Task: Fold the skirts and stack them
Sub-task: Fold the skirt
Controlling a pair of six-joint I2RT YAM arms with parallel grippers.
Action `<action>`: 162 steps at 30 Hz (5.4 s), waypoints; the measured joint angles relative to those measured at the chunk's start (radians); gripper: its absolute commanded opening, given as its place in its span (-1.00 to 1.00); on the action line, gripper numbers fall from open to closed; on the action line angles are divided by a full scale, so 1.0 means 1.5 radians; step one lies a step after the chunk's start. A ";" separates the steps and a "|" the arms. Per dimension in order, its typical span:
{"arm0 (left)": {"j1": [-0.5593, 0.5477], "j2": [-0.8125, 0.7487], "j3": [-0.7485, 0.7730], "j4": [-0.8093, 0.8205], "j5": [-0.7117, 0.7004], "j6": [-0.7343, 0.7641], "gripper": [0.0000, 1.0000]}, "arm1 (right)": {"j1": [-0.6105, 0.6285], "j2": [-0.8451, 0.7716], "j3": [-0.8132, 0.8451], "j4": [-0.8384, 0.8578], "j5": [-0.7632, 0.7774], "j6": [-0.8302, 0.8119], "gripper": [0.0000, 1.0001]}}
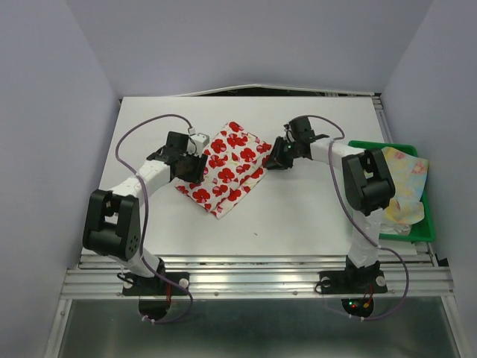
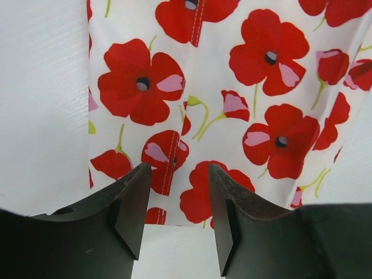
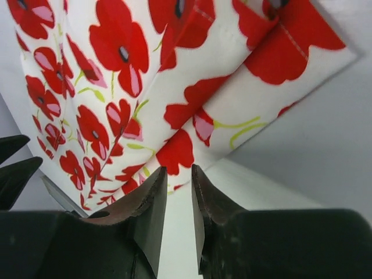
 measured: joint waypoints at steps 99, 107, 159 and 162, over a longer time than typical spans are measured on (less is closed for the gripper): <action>-0.339 -0.103 -0.179 0.135 -0.287 0.375 0.97 | 0.186 -0.015 0.065 -0.208 0.159 0.000 -0.27; -0.337 -0.069 -0.180 0.184 -0.314 0.375 0.97 | 0.173 -0.015 0.064 -0.208 0.132 0.000 -0.29; -0.330 -0.024 -0.212 0.270 -0.308 0.368 0.97 | 0.074 -0.012 0.038 -0.219 0.061 -0.047 -0.99; -0.329 -0.024 -0.213 0.273 -0.305 0.368 0.97 | 0.073 -0.012 0.021 -0.219 0.060 -0.053 -0.99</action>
